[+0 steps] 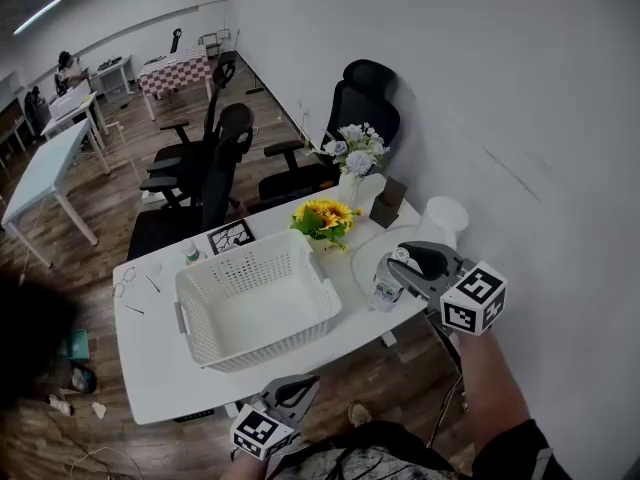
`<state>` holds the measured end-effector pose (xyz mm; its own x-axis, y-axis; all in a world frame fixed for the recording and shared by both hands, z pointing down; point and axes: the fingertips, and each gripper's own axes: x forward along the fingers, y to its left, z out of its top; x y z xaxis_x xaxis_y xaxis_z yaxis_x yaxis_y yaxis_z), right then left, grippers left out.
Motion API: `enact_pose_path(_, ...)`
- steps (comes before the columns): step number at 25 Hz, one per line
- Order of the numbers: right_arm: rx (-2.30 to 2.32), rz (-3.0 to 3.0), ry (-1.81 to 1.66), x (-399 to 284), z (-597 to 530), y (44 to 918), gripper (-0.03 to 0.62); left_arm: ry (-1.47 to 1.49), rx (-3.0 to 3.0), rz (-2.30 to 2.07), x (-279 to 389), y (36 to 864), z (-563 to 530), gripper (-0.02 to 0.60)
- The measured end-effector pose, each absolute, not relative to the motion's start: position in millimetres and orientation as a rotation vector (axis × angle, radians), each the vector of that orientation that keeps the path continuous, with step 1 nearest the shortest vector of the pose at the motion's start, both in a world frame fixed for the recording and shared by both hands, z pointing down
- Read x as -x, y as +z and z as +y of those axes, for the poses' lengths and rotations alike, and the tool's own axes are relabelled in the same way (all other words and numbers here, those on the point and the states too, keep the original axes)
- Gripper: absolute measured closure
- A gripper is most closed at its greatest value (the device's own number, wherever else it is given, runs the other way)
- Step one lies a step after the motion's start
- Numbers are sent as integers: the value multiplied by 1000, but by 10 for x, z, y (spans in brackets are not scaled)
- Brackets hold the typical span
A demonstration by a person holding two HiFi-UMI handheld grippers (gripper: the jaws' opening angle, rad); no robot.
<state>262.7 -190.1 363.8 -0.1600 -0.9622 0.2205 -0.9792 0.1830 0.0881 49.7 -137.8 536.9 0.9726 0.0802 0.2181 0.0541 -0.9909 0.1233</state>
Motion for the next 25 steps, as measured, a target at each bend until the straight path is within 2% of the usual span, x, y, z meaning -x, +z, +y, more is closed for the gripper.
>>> enact_pose_path(25,-1772,-2298,285,-3795,-1706,4996,445,403,-2939,14,-2089,5571,-1206,571)
